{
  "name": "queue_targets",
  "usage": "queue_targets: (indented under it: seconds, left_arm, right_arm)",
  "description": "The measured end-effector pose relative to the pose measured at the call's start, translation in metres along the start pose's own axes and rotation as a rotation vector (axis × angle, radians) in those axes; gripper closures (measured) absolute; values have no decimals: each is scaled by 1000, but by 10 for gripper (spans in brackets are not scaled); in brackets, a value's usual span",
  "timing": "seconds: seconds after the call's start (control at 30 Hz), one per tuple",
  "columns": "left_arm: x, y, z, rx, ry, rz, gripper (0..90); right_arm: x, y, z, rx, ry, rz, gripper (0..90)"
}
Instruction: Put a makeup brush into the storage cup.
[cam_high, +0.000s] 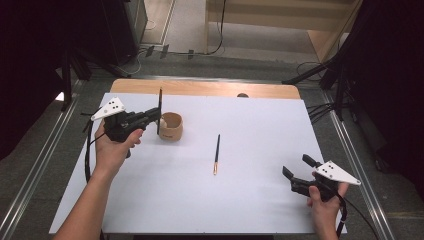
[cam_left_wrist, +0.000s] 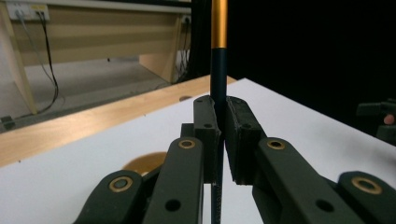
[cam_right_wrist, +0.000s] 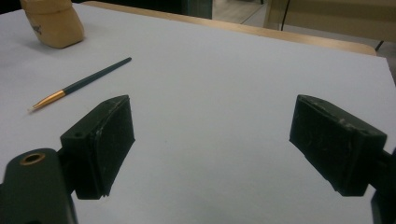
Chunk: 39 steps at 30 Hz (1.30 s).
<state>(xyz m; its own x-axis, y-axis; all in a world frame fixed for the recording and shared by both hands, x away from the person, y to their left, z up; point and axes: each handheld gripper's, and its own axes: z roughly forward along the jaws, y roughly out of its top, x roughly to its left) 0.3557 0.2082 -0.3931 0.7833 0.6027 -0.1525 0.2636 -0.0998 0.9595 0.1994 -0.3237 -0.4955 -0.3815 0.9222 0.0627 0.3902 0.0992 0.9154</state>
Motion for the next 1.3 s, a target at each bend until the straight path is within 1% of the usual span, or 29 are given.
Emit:
queue_targets:
  seconds: [0.03, 0.07, 0.1, 0.17, 0.2, 0.27, 0.33, 0.37, 0.4, 0.47, 0.5, 0.53, 0.57, 0.67, 0.7, 0.73, 0.77, 0.8, 0.83, 0.9, 0.97, 1.1, 1.13, 1.2, 1.3]
  left_arm:
    - [0, 0, 0, 0, 0, 0, 846]
    - [0, 1, 0, -25, -1, 5, 846]
    - [0, 1, 1, -45, 9, 13, 846]
    - [1, 2, 1, -72, 10, 4, 846]
    - [1, 2, 1, -84, 19, 7, 846]
    - [3, 3, 3, -113, 22, -9, 845]
    - [3, 2, 5, -131, 30, -10, 845]
    - [3, 2, 5, -131, 30, -10, 845]
    - [4, 2, 7, -159, 22, -8, 845]
    - [4, 2, 9, -182, 16, 2, 845]
    - [4, 2, 9, -182, 16, 2, 845]
    - [4, 2, 12, -207, 23, 1, 845]
    - [4, 2, 13, -221, 28, 0, 845]
    - [5, 2, 18, -250, 49, -6, 844]
    - [5, 2, 18, -250, 49, -6, 844]
    - [6, 1, 21, -255, 75, -10, 844]
    - [6, 1, 21, -255, 75, -10, 844]
    - [8, -1, 25, -255, 95, -15, 844]
    - [9, -2, 26, -256, 100, -13, 843]
    - [9, -4, 29, -249, 124, -12, 843]
    - [11, -7, 33, -246, 119, -23, 843]
    - [10, -12, 40, -211, 135, -13, 843]
    - [10, -14, 41, -212, 138, -14, 843]
    - [11, -19, 44, -210, 155, -29, 843]
    - [13, -29, 49, -197, 167, -47, 843]
  right_arm:
    - [0, 0, 0, 0, 0, 0, 143]
    - [0, 0, 0, 0, 0, -1, 143]
    - [0, 0, 0, 0, 0, -1, 143]
    - [0, 0, 0, 0, 0, 0, 142]
    - [0, 0, 0, 0, 0, -1, 143]
    - [1, 0, 0, 1, 1, -1, 143]
    - [1, 0, 0, 0, 3, -2, 143]
    - [1, 0, 0, 0, 3, -2, 143]
    - [1, 0, 1, 0, 4, -7, 143]
    - [1, 0, 1, 1, 4, -6, 143]
    - [1, -1, 1, 1, 4, -5, 142]
    - [1, -1, 1, 1, 4, -4, 143]
    - [1, -1, 1, 1, 4, -4, 143]
    - [1, -1, 1, 1, 5, -7, 143]
    - [1, -1, 1, 1, 5, -7, 143]
    - [1, -1, 1, 2, 5, -9, 143]
    - [1, -1, 1, 2, 5, -9, 143]
    - [1, -1, 0, 2, 4, -4, 143]
    - [0, -1, 0, 0, 4, -6, 143]
    - [0, -1, 0, 1, 4, -4, 143]
    - [0, -1, 0, 1, 4, -4, 143]
    - [0, -1, 0, 2, 5, -5, 142]
    - [0, -1, 0, 2, 5, -5, 143]
    - [0, -2, 0, 3, 6, -6, 143]
    - [0, -2, 0, 4, 6, -4, 143]
